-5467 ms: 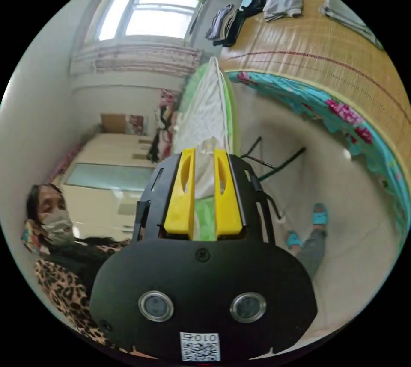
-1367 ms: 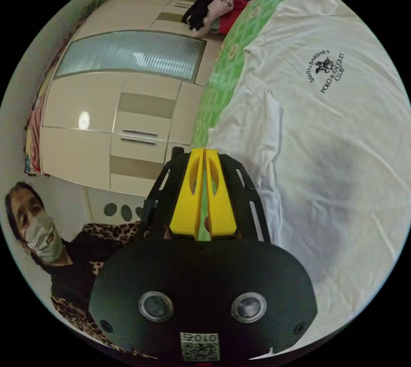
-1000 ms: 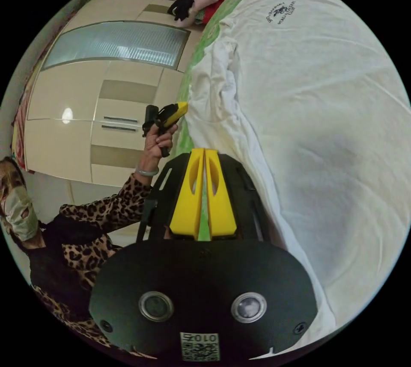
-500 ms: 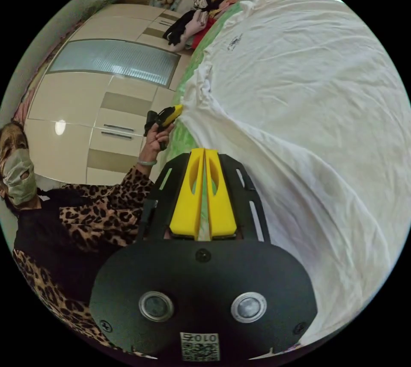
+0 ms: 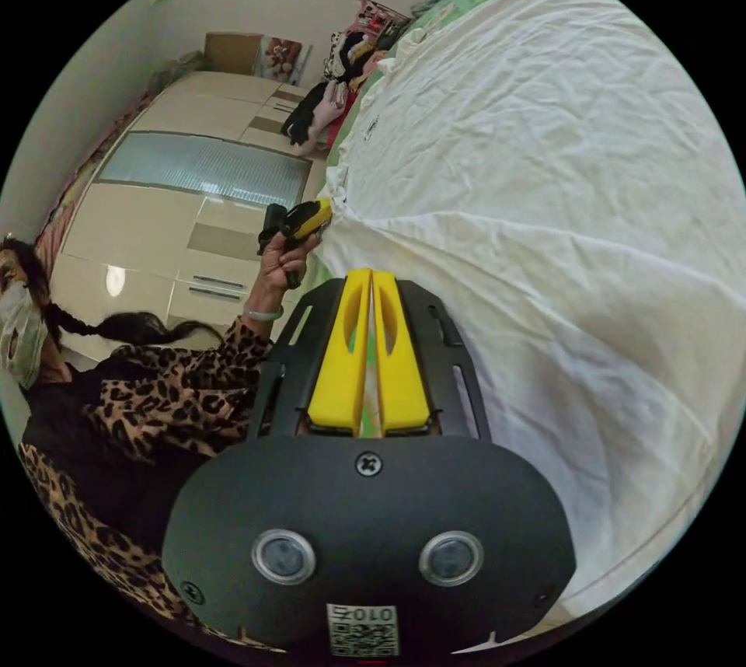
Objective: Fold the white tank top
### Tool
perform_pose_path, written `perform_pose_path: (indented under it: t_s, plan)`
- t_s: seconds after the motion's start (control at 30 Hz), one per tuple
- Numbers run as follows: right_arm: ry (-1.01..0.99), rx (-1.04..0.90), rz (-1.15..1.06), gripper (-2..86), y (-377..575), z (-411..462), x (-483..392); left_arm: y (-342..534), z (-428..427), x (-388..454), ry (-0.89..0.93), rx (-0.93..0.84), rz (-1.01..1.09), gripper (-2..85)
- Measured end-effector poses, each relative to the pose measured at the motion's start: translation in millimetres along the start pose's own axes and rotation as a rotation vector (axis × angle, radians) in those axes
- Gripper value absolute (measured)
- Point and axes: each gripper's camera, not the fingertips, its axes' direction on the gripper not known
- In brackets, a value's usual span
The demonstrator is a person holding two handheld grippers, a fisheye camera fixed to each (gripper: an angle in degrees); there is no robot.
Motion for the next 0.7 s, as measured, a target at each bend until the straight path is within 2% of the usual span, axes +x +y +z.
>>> perform_pose_path:
  t_s: [0.1,0.17,0.23,0.4,0.5,0.7]
  plan:
    - [-0.012,0.011,0.01,2.5,3,-10,0,-12,5,-19,0.11,-0.022,-0.098,-0.2]
    - [-0.018,0.034,-0.003,2.5,7,-18,-1,-11,0,-37,0.281,0.026,-0.196,-0.2]
    - [-0.051,0.059,0.012,2.4,12,-28,2,-5,-8,-43,0.41,0.097,-0.202,-0.1]
    - [-0.166,0.132,0.038,2.5,21,-52,14,13,-36,-39,0.266,0.181,-0.125,-0.2]
    - [-0.232,0.148,0.039,2.5,26,-62,19,25,-60,-67,0.307,0.279,-0.164,-0.2]
    - [-0.106,0.089,-0.006,2.4,26,-69,7,53,-100,-101,0.418,0.464,-0.226,-0.1]
